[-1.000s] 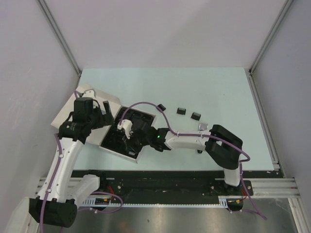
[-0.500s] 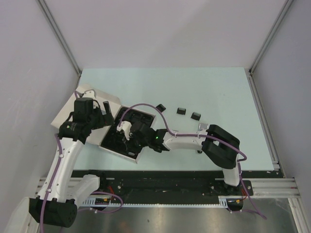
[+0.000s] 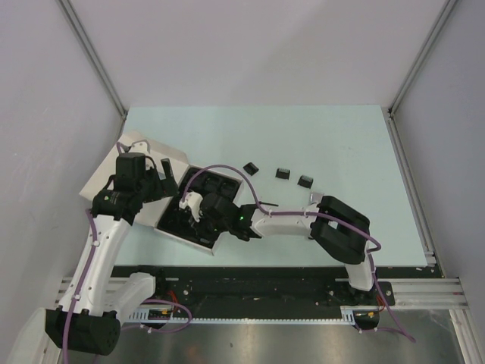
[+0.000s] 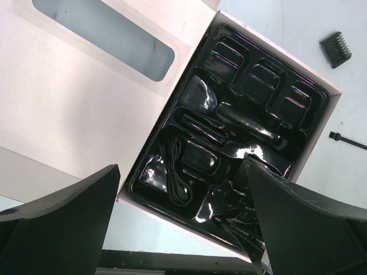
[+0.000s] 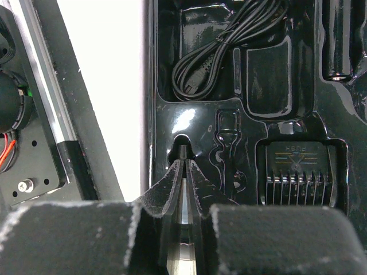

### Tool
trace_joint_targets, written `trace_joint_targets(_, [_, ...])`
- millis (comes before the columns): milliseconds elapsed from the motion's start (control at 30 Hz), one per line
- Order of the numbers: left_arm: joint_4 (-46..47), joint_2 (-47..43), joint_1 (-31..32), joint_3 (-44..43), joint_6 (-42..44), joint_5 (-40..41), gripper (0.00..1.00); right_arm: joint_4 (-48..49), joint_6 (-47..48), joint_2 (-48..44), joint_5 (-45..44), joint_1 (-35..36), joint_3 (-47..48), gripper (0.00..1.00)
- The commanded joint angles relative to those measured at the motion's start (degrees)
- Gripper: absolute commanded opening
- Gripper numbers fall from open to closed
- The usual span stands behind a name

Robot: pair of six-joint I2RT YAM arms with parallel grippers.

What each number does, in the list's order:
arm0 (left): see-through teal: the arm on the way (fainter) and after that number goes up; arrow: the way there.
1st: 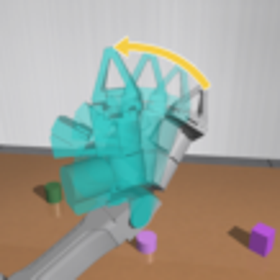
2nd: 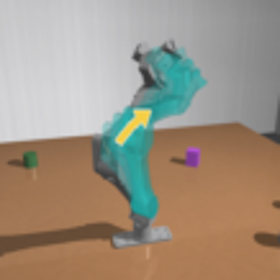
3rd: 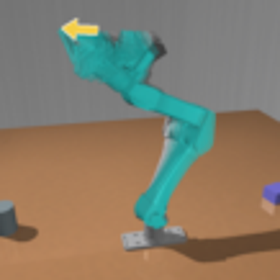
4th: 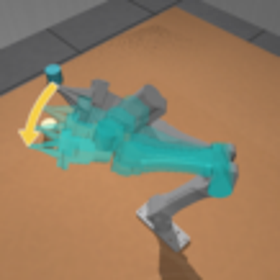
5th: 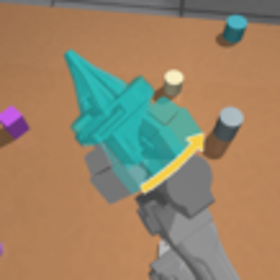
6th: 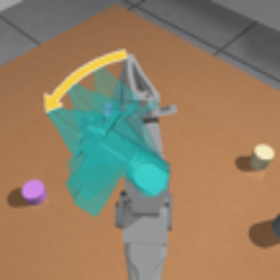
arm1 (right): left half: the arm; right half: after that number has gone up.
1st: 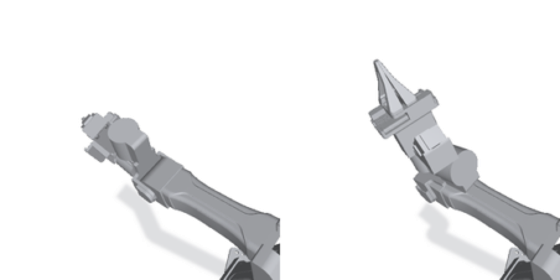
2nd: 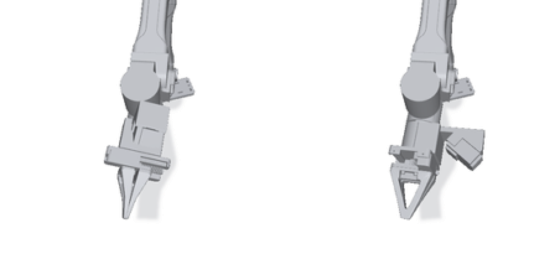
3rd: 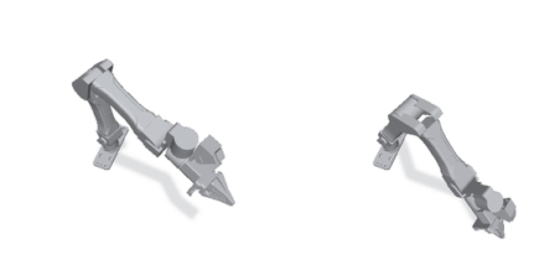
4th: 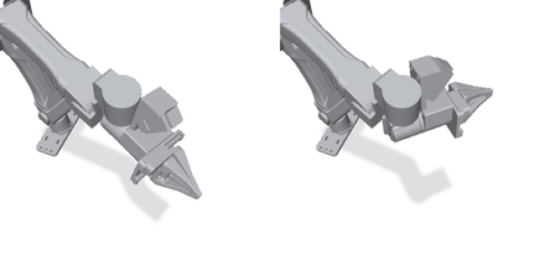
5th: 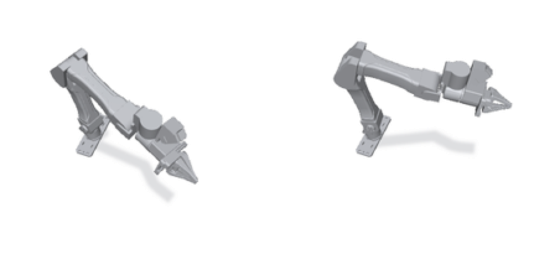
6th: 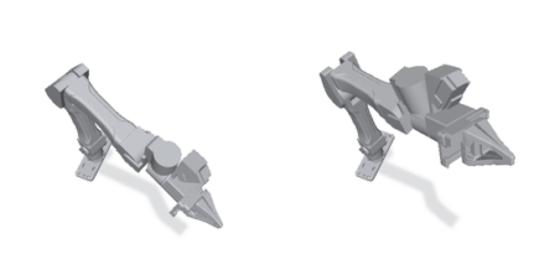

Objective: Sort the hair-cutting tools
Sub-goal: Place the haircut tool in the storage box.

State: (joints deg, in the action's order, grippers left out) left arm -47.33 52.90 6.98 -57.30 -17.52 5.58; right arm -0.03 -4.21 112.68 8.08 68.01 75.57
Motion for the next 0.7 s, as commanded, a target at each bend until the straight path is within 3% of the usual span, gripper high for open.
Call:
trace_joint_targets(0, [0.7,-0.2,-0.8,0.2,-0.6,-0.8,1.0,-1.6,1.0,0.4,-1.7,0.8,1.0,0.1])
trace_joint_targets(367, [0.7,-0.1,-0.8,-2.2,-0.5,-1.4,1.0,-0.8,-4.2,-9.5,-4.0,-2.2,1.2,0.24])
trace_joint_targets(500, [0.7,0.2,-0.8,-2.8,-0.1,-2.1,1.0,-4.6,-5.2,-12.7,-6.6,-6.1,1.2,0.33])
trace_joint_targets(667, [1.4,0.8,-0.8,-2.8,0.5,-4.1,1.0,-14.0,4.0,-13.0,-7.3,-10.6,0.8,0.41])
